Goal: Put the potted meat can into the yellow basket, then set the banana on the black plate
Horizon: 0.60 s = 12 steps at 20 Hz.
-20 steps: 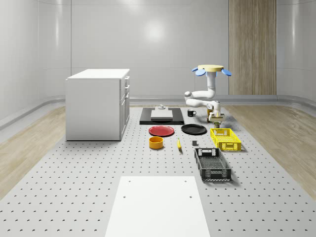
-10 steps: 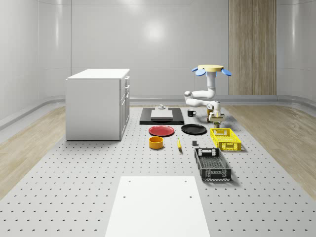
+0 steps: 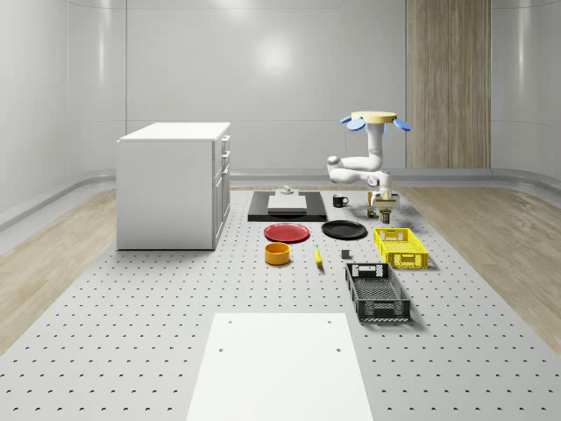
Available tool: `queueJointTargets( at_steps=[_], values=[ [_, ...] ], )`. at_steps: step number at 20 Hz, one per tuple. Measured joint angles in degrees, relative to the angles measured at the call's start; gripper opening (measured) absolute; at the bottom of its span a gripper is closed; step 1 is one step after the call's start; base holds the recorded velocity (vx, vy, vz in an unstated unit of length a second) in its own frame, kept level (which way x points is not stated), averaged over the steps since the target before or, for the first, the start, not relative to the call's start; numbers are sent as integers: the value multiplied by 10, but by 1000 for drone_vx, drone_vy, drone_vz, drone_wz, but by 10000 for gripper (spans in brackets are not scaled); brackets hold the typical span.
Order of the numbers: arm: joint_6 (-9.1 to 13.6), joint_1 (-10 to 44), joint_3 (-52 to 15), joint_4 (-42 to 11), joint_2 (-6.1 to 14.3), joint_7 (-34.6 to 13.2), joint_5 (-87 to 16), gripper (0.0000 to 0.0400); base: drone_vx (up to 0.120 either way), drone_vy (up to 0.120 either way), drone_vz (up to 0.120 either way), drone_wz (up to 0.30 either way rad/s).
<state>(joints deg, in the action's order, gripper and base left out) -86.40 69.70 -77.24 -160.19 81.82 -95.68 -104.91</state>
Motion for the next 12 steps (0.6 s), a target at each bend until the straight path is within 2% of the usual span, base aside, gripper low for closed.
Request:
queueJointTargets(
  at_steps=[4, 8, 12],
  values=[
    [-1, 1, -10, -1, 5, -3, 11, 291, 0, 0, 120, 0],
    [-4, 3, -15, -2, 10, -5, 17, 291, 110, 0, 110, 0],
    [-9, 4, -17, -2, 16, -6, 21, 291, 120, 0, 0, 0]
  ],
)
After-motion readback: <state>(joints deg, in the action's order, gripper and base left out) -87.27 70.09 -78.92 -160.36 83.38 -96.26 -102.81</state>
